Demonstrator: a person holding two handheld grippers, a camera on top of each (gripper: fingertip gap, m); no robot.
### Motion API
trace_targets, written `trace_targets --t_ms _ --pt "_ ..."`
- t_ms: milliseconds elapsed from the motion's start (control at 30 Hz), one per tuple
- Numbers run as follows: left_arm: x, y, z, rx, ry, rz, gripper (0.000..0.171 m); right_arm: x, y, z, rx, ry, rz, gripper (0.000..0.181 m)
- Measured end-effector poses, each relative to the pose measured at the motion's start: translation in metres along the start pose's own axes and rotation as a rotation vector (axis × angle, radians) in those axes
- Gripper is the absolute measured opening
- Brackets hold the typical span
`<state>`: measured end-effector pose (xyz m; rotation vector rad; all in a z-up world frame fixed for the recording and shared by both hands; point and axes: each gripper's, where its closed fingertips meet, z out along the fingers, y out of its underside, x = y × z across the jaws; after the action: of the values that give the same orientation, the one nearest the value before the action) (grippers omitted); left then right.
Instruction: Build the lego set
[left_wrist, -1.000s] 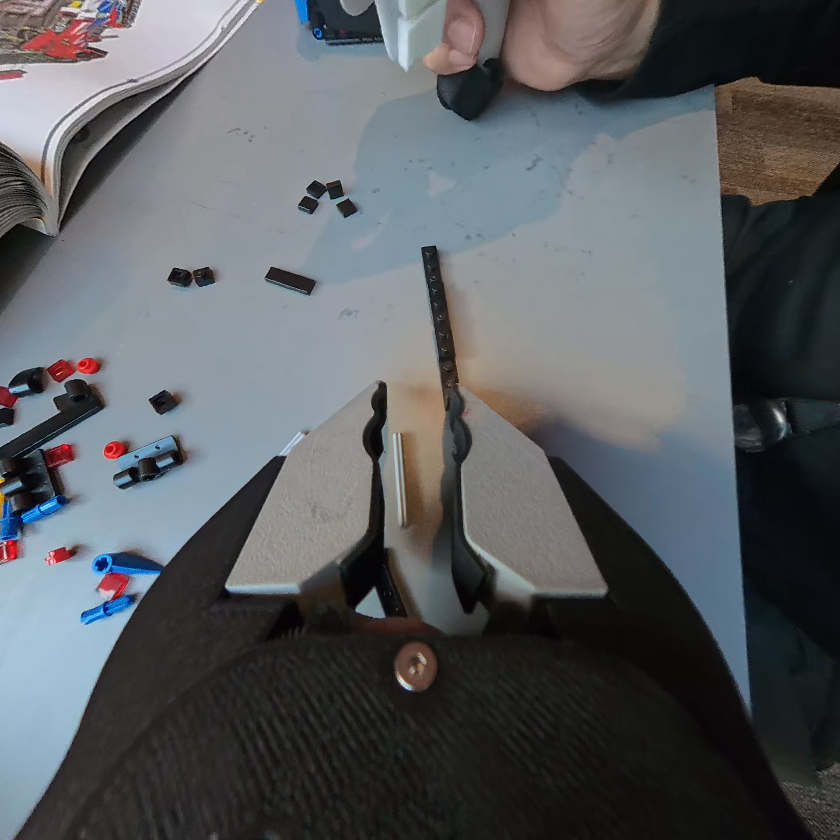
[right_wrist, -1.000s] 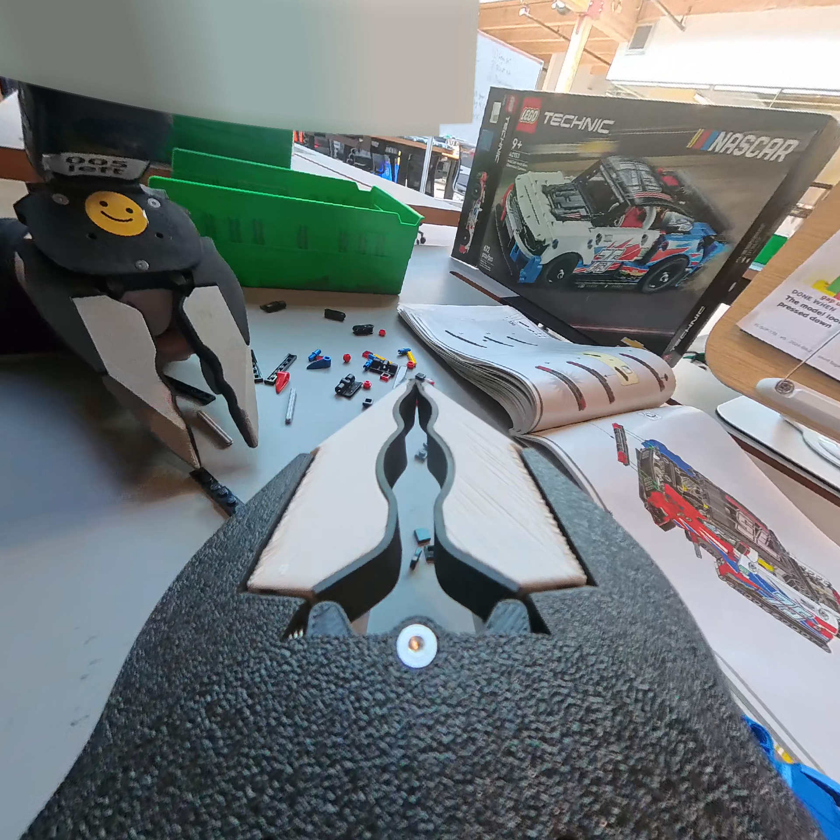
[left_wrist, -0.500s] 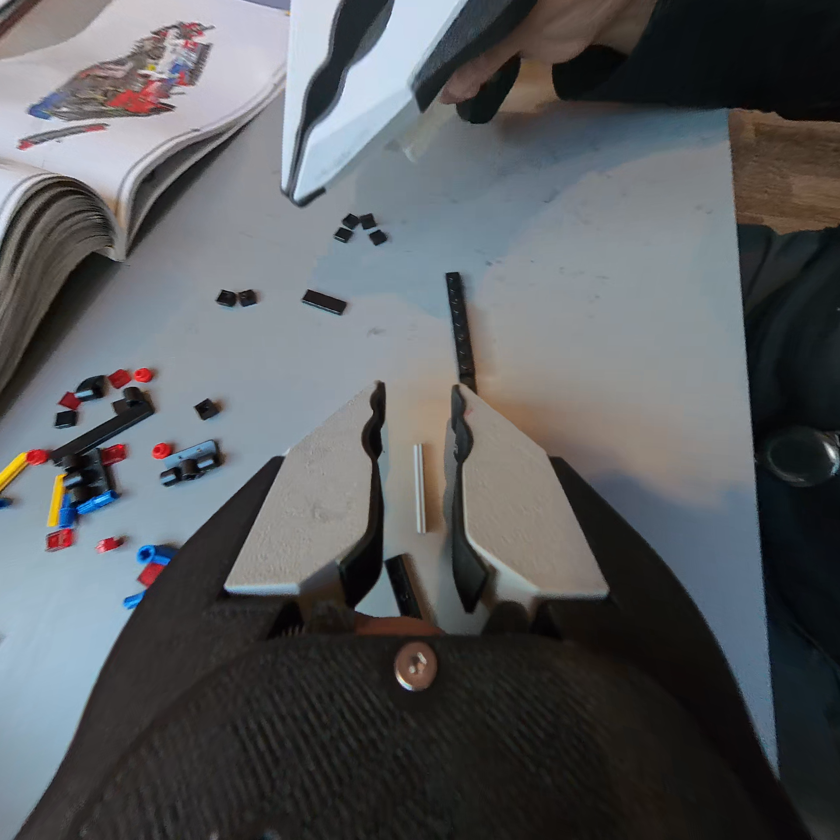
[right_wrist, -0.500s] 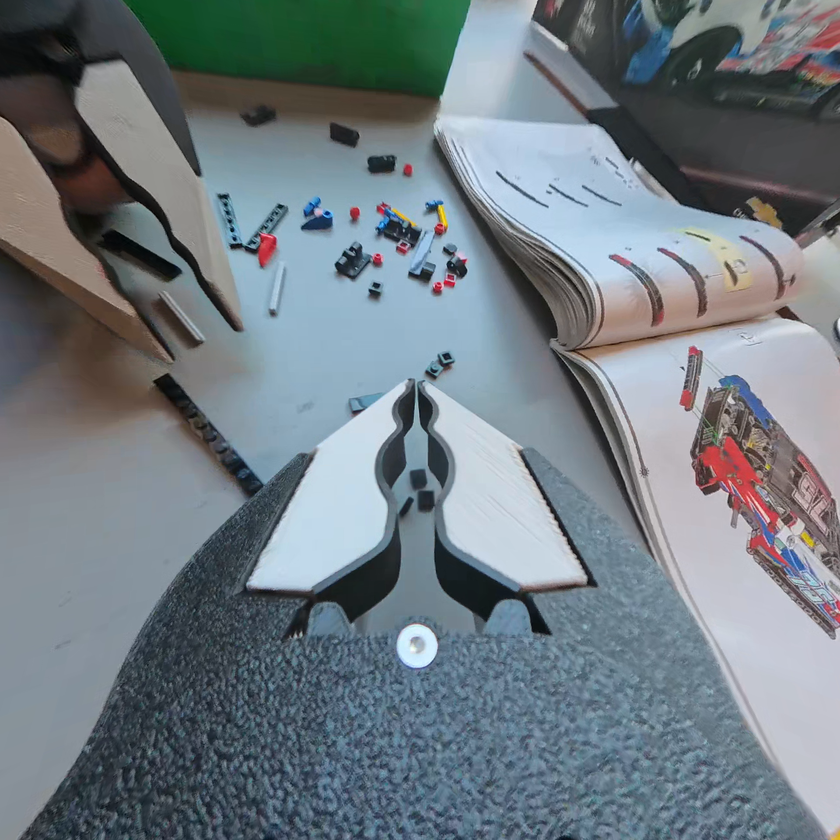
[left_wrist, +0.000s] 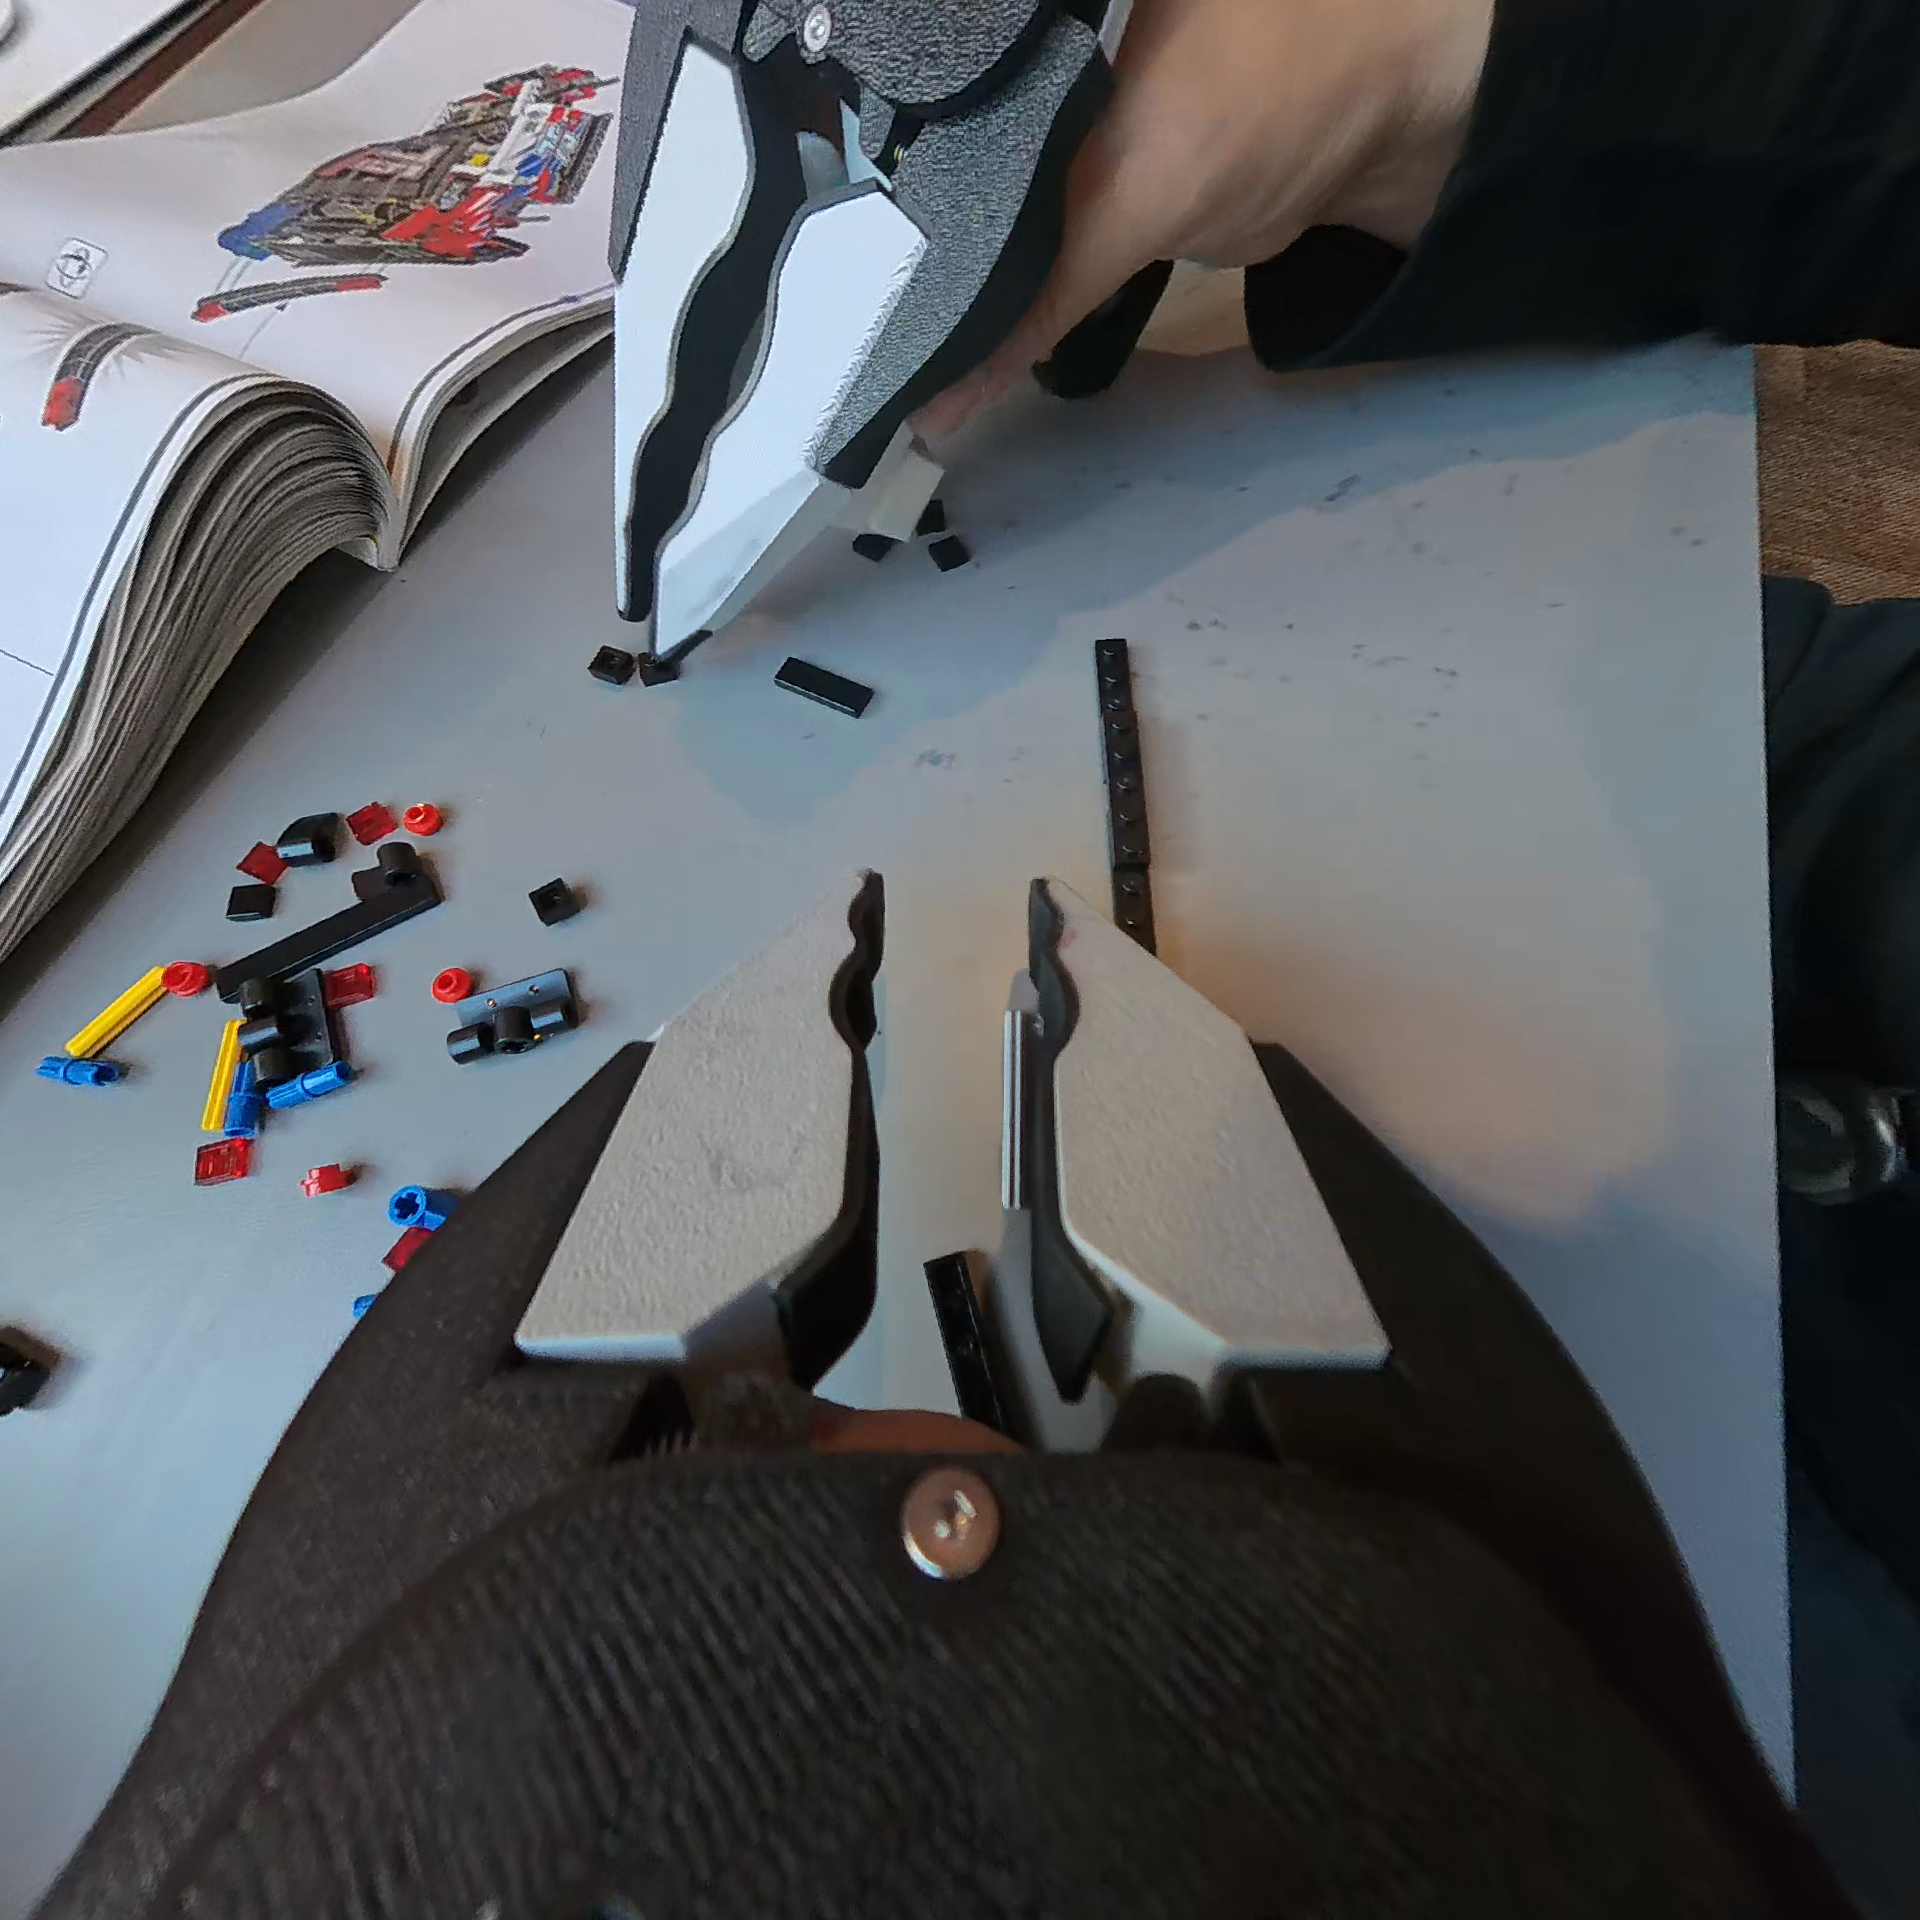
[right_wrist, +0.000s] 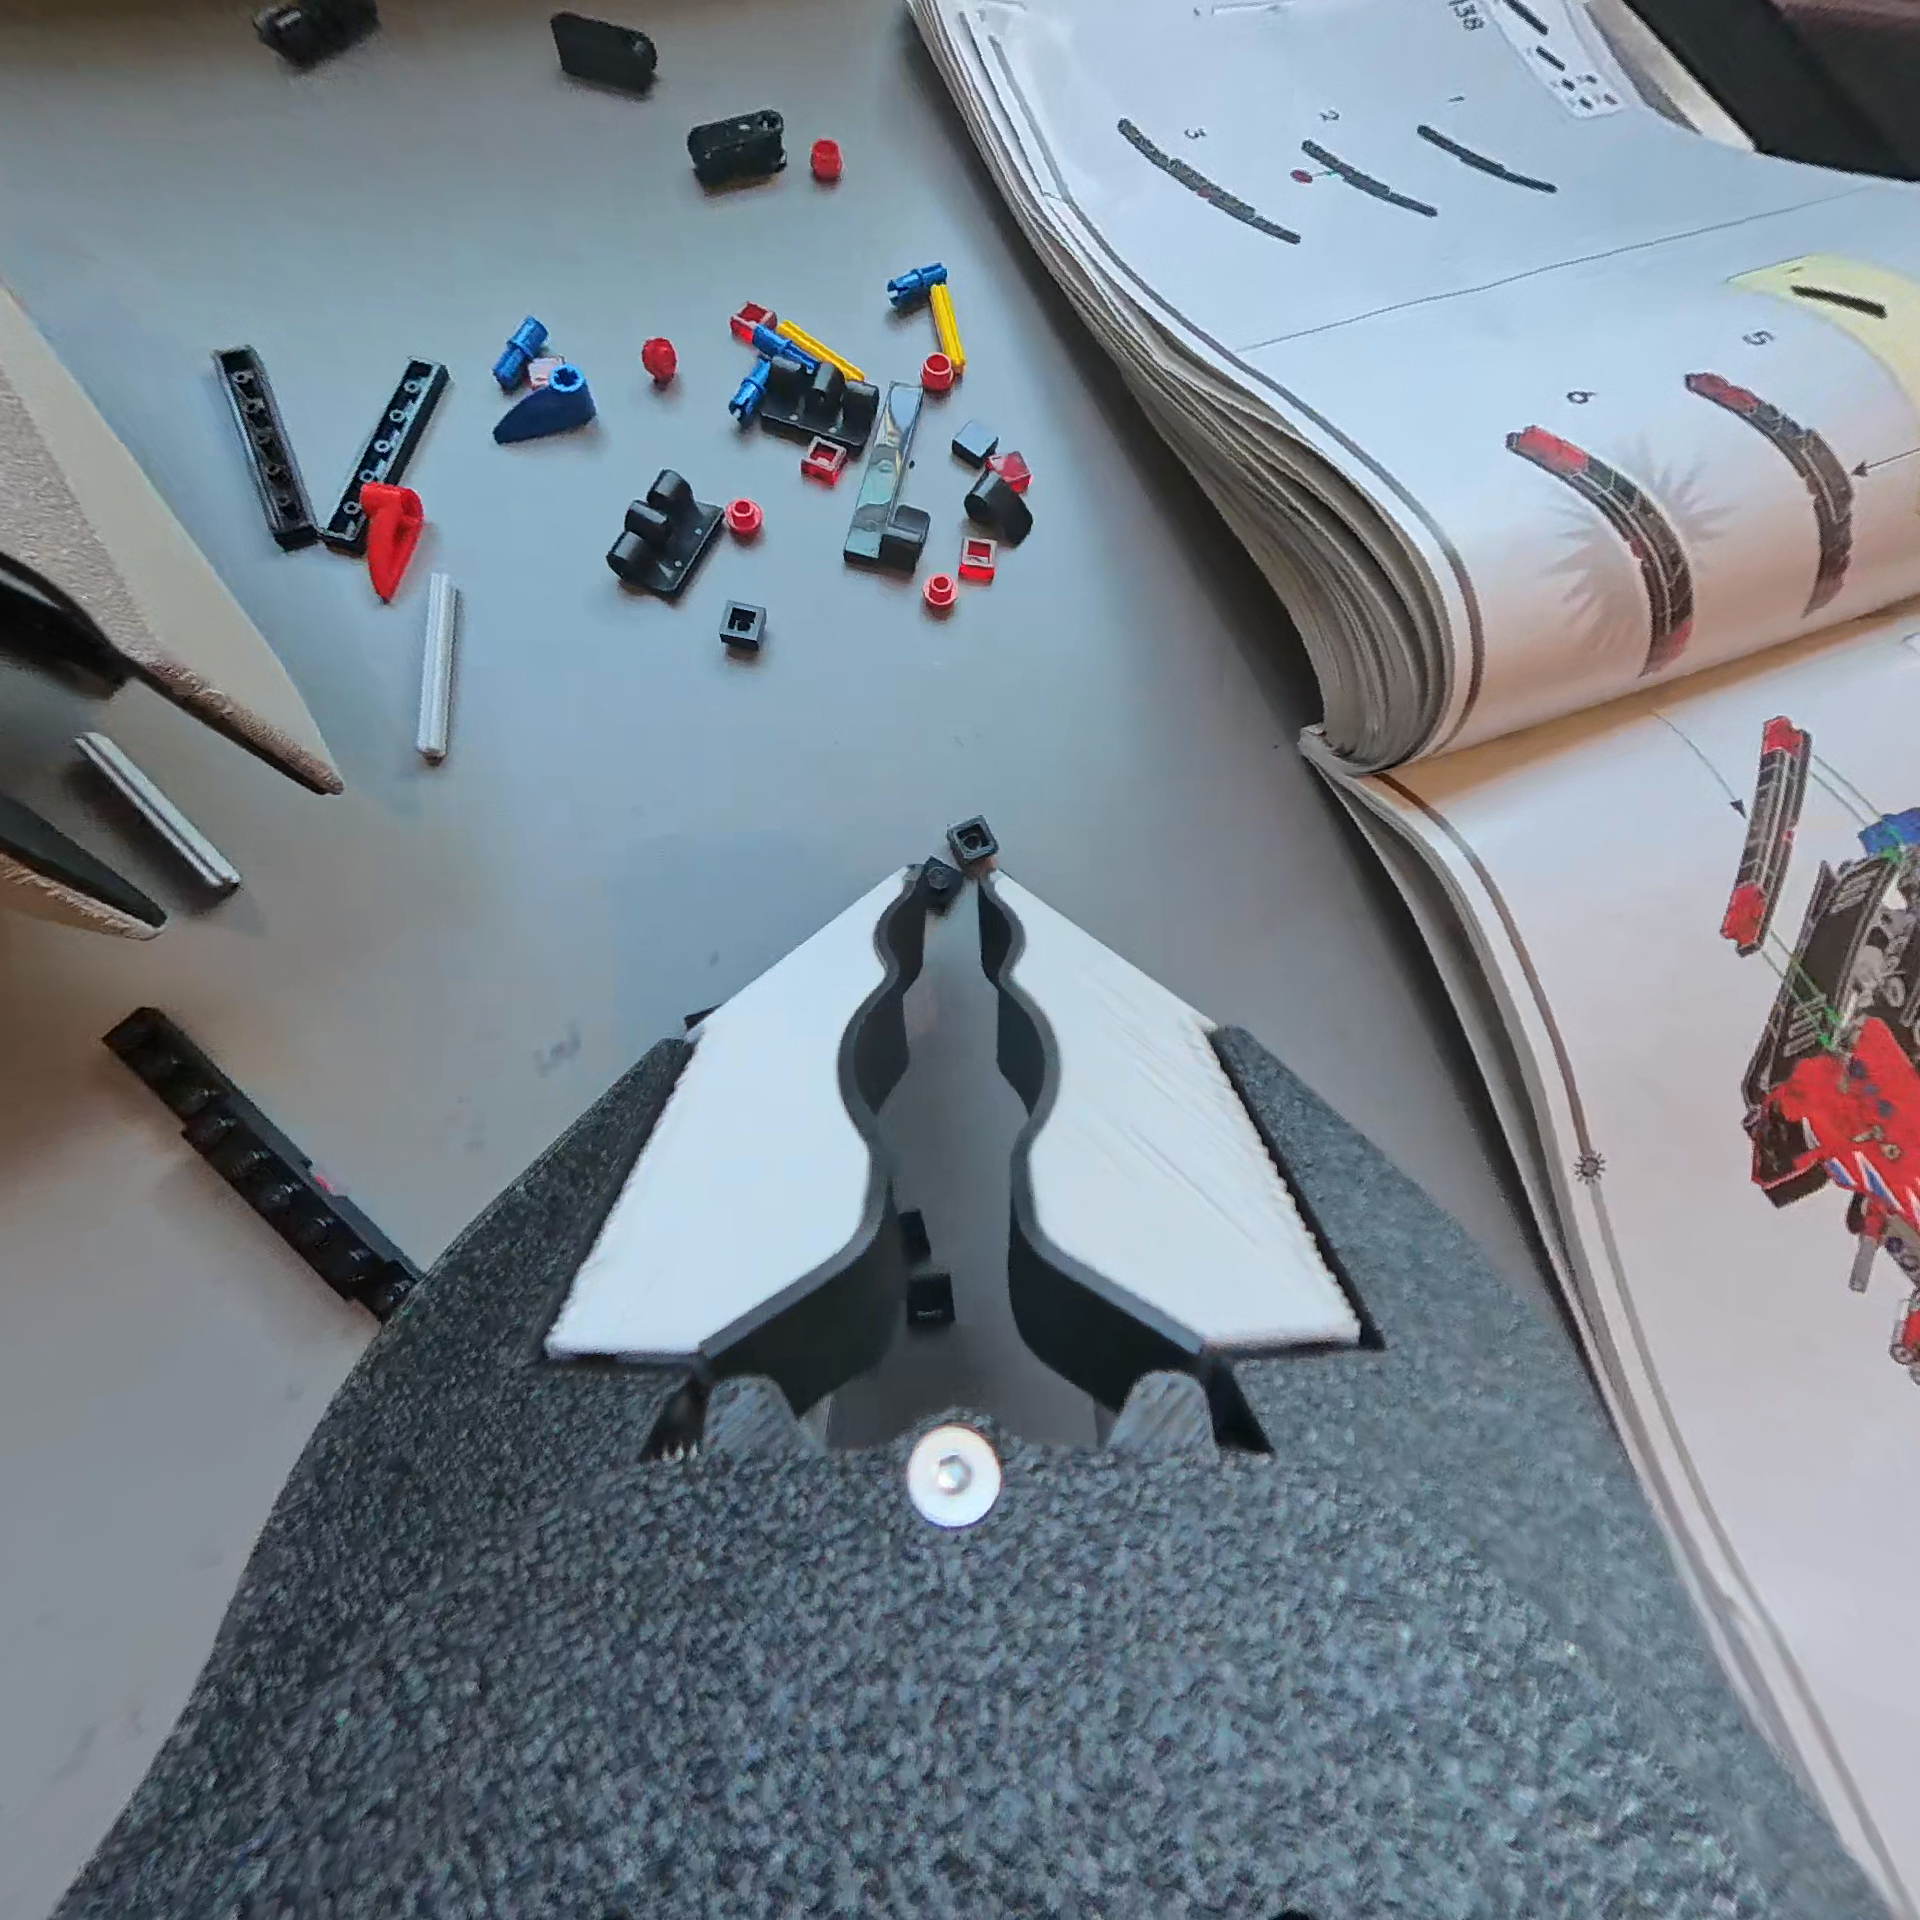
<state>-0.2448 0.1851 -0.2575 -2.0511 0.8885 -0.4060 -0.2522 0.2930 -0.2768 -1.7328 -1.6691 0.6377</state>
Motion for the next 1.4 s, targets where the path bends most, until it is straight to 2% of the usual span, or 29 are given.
trace_targets --t_ms 200,433,1100,1267,1400 --pt "0.002 0.0 0.0 -0.004 0.006 0.004 0.025 -0.002 0.003 0.007 -0.015 -0.018 0.046 0.012" --pt "0.001 0.003 0.002 -0.014 0.006 -0.002 0.024 -0.002 0.002 0.006 -0.005 -0.009 0.004 0.004" --pt "-0.004 0.004 0.001 -0.017 -0.007 -0.021 0.024 -0.007 0.004 0.001 0.005 -0.025 -0.047 0.002" --pt "-0.017 -0.005 -0.009 0.041 -0.046 -0.078 0.024 -0.009 0.003 -0.003 0.019 -0.036 -0.051 0.002" --pt "-0.043 -0.011 -0.022 0.103 -0.15 -0.167 0.025 -0.006 0.004 -0.005 0.021 -0.034 -0.047 0.003"
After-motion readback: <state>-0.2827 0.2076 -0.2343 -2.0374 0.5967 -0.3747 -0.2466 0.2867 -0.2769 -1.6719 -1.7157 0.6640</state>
